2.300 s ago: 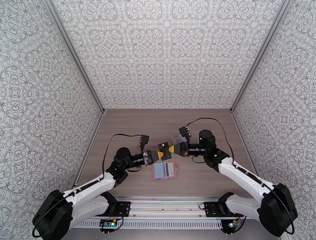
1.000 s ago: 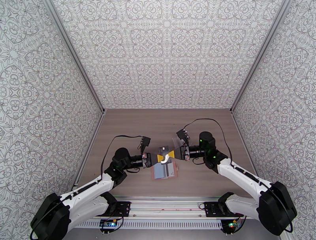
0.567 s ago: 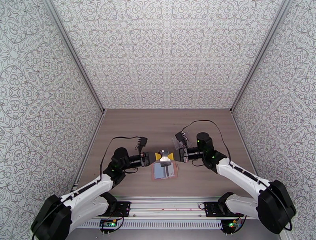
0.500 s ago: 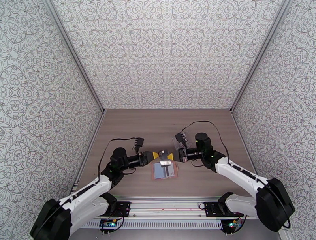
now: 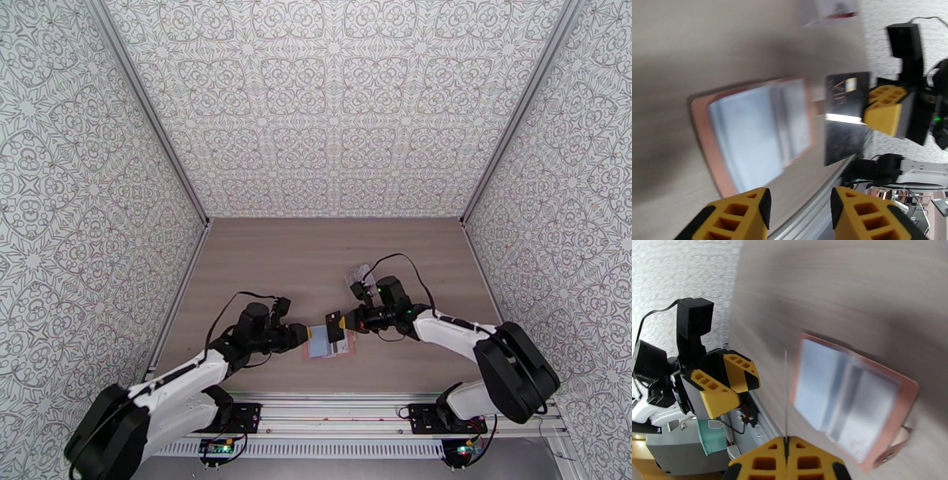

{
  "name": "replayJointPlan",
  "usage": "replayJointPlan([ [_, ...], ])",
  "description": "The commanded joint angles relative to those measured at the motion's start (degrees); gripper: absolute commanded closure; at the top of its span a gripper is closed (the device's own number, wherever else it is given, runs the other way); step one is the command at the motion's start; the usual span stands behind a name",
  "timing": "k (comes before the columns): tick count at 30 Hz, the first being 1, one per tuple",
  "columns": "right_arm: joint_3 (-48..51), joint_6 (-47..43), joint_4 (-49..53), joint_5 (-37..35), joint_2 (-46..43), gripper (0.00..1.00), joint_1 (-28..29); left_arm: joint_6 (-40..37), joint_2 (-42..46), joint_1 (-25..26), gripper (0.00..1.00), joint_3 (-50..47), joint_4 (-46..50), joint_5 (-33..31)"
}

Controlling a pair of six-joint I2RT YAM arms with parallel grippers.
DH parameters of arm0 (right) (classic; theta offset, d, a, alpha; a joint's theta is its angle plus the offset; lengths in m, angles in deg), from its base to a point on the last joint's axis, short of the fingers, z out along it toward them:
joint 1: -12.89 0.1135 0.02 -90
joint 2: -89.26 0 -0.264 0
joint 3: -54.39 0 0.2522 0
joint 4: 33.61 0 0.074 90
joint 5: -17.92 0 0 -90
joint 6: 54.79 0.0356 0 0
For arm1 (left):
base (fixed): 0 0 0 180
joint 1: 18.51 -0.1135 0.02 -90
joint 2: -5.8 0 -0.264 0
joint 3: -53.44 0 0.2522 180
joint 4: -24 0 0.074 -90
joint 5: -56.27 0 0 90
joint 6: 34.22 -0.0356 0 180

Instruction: Put the credit cards into the card holder

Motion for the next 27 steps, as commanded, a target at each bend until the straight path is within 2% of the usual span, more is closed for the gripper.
replayJointPlan([
  [1, 1.0, -1.2, 1.5, -2.8, 0.3, 1.00, 0.9, -1.1, -4.2, 0.9, 0.54, 0.6, -5.0, -1.6],
  [8, 1.1, -1.6, 1.6, -4.5, 1.6, 1.00, 1.9, -1.1, -9.2, 2.2, 0.54, 1.8, -7.1, -2.4],
  [27, -0.4, -3.1, 4.5, -6.1, 1.1, 1.00, 2.4, -1.1, -10.2, 3.5, 0.55, 3.2, -3.7, -4.8],
])
